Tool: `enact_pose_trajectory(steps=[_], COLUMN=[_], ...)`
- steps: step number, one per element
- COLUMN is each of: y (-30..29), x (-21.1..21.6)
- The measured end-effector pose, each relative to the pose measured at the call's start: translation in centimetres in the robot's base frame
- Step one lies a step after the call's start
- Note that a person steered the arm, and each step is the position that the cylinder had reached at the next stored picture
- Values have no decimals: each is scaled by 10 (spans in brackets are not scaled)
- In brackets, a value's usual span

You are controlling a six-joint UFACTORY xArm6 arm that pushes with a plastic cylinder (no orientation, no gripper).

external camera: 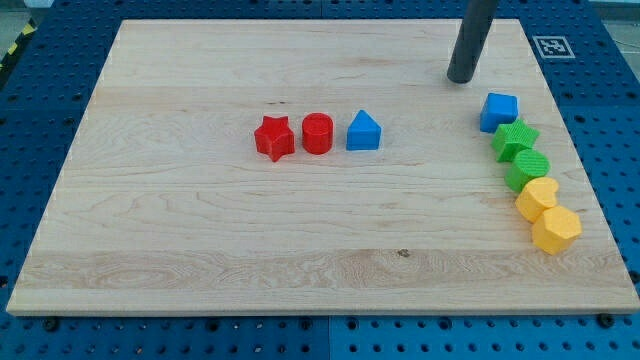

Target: Push the blue triangle into the blue cube

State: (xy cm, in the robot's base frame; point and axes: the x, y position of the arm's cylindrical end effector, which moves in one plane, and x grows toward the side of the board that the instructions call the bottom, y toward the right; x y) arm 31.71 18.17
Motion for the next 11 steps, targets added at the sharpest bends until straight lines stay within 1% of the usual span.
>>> enact_pose_trajectory(steps=[1, 2, 3, 5, 6, 10, 11], y=[-18, -71, -91, -92, -107, -112, -118], x=[11, 27, 32, 33, 46, 61, 74])
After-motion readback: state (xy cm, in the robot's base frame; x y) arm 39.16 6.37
